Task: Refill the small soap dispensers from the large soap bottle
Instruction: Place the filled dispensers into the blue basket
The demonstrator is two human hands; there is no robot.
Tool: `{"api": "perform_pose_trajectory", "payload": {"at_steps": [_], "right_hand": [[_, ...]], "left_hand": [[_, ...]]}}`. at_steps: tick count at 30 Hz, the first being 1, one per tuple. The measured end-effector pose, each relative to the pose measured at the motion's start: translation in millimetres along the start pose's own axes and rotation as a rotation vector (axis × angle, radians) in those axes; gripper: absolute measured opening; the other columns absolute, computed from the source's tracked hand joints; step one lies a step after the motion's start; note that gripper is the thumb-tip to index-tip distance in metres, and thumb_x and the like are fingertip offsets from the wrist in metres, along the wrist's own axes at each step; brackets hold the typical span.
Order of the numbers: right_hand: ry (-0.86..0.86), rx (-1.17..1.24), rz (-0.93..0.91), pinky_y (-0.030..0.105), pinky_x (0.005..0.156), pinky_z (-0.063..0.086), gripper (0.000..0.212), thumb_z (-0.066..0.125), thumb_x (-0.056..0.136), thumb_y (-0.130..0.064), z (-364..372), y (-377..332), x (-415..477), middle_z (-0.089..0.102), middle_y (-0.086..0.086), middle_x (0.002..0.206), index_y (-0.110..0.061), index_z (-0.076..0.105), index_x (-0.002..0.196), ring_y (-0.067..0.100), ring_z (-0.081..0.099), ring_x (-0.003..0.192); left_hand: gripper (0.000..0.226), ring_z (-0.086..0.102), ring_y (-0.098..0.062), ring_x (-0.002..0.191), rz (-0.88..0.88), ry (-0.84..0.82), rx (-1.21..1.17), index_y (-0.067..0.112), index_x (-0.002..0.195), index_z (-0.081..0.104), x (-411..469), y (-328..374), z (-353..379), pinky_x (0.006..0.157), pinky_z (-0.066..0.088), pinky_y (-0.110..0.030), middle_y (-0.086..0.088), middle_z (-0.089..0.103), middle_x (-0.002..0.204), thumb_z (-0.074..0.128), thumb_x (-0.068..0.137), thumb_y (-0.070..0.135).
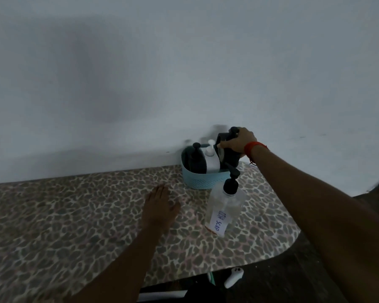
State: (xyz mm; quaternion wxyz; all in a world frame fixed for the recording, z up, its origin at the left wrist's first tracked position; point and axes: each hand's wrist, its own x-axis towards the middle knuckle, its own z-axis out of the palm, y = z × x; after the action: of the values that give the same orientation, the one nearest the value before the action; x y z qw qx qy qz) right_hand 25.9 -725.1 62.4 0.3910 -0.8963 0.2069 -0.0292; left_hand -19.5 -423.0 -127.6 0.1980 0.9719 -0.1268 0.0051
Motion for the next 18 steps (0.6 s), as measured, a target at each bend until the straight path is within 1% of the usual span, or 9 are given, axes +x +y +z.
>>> {"api": "perform_pose_trajectory", "payload": {"at_steps": [2, 4, 7, 10, 14, 16, 18], "right_hand": [[-0.012, -0.003, -0.011, 0.037, 0.092, 0.055, 0.082, 0.088, 0.069, -0.036, 11, 6, 5, 0.059, 0.008, 0.131, -0.017, 0.051, 0.14, 0.027, 0.06, 0.115], [-0.021, -0.014, -0.003, 0.03, 0.087, 0.05, 0.078, 0.087, 0.069, -0.037, 19, 13, 9, 0.062, 0.008, 0.128, -0.014, 0.055, 0.136, 0.026, 0.06, 0.113], [-0.044, 0.0, 0.031, 0.031, 0.089, 0.05, 0.077, 0.088, 0.068, -0.038, 30, 23, 11, 0.062, 0.009, 0.126, -0.013, 0.055, 0.134, 0.026, 0.06, 0.112], [-0.021, -0.044, 0.017, 0.029, 0.087, 0.048, 0.074, 0.087, 0.07, -0.044, 37, 29, 12, 0.064, 0.009, 0.122, -0.013, 0.058, 0.131, 0.026, 0.061, 0.111], [-0.01, -0.006, -0.01, 0.032, 0.096, 0.05, 0.076, 0.087, 0.07, -0.043, 40, 34, 10, 0.064, 0.009, 0.124, -0.012, 0.058, 0.133, 0.027, 0.06, 0.116], [-0.04, -0.028, -0.008, 0.03, 0.089, 0.049, 0.071, 0.087, 0.071, -0.041, 38, 35, 11, 0.065, 0.009, 0.118, -0.01, 0.06, 0.129, 0.027, 0.061, 0.112], [-0.118, -0.077, -0.006, 0.03, 0.085, 0.047, 0.066, 0.088, 0.071, -0.038, 34, 34, 11, 0.064, 0.006, 0.112, -0.011, 0.06, 0.125, 0.025, 0.06, 0.105]], "left_hand": [[0.082, 0.011, -0.016, 0.152, -0.004, 0.007, 0.001, 0.017, 0.157, 0.019, 0, 0, 1, 0.125, 0.006, -0.037, 0.0, 0.016, 0.165, 0.04, 0.093, 0.063], [0.083, 0.013, -0.017, 0.152, -0.01, 0.019, 0.004, 0.017, 0.157, 0.019, 0, 1, 1, 0.125, 0.007, -0.038, 0.0, 0.017, 0.164, 0.04, 0.092, 0.064], [0.083, 0.014, -0.017, 0.152, -0.006, 0.029, 0.014, 0.017, 0.157, 0.02, 1, -1, 3, 0.124, 0.009, -0.039, 0.0, 0.018, 0.164, 0.041, 0.091, 0.064], [0.083, 0.013, -0.016, 0.152, -0.009, 0.033, 0.02, 0.018, 0.157, 0.019, 1, -1, 4, 0.124, 0.008, -0.039, 0.0, 0.018, 0.164, 0.041, 0.091, 0.063], [0.082, 0.014, -0.017, 0.151, -0.009, 0.047, 0.028, 0.017, 0.156, 0.021, 0, 0, 3, 0.125, 0.007, -0.039, 0.0, 0.02, 0.164, 0.041, 0.091, 0.063], [0.082, 0.013, -0.017, 0.151, -0.011, 0.042, 0.028, 0.017, 0.156, 0.021, -1, 1, 2, 0.125, 0.006, -0.038, -0.001, 0.019, 0.164, 0.041, 0.092, 0.063], [0.081, 0.013, -0.017, 0.151, -0.014, 0.038, 0.031, 0.017, 0.156, 0.02, 0, 2, 1, 0.125, 0.006, -0.038, -0.001, 0.019, 0.164, 0.041, 0.092, 0.062]]}}
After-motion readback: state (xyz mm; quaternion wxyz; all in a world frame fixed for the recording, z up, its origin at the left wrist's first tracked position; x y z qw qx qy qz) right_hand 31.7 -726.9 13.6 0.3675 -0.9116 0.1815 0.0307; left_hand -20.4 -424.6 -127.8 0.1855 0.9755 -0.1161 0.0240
